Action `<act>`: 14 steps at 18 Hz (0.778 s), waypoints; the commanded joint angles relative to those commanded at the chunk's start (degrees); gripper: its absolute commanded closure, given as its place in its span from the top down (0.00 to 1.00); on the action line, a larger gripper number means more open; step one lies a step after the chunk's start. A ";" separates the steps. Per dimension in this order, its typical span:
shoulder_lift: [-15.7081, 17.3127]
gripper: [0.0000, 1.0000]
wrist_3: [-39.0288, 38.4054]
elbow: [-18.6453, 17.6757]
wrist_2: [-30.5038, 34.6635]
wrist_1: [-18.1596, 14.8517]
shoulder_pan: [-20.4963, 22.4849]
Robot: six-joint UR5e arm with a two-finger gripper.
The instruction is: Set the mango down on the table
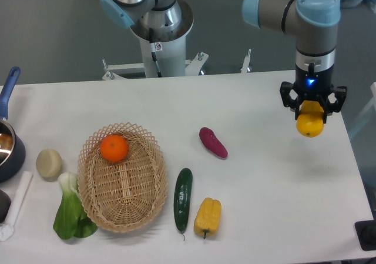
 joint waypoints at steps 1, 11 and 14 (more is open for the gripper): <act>0.00 0.40 0.00 -0.09 0.00 0.00 0.09; -0.53 0.40 -3.43 -0.79 0.18 0.09 0.09; -0.88 0.40 -6.49 -0.79 0.00 0.09 0.62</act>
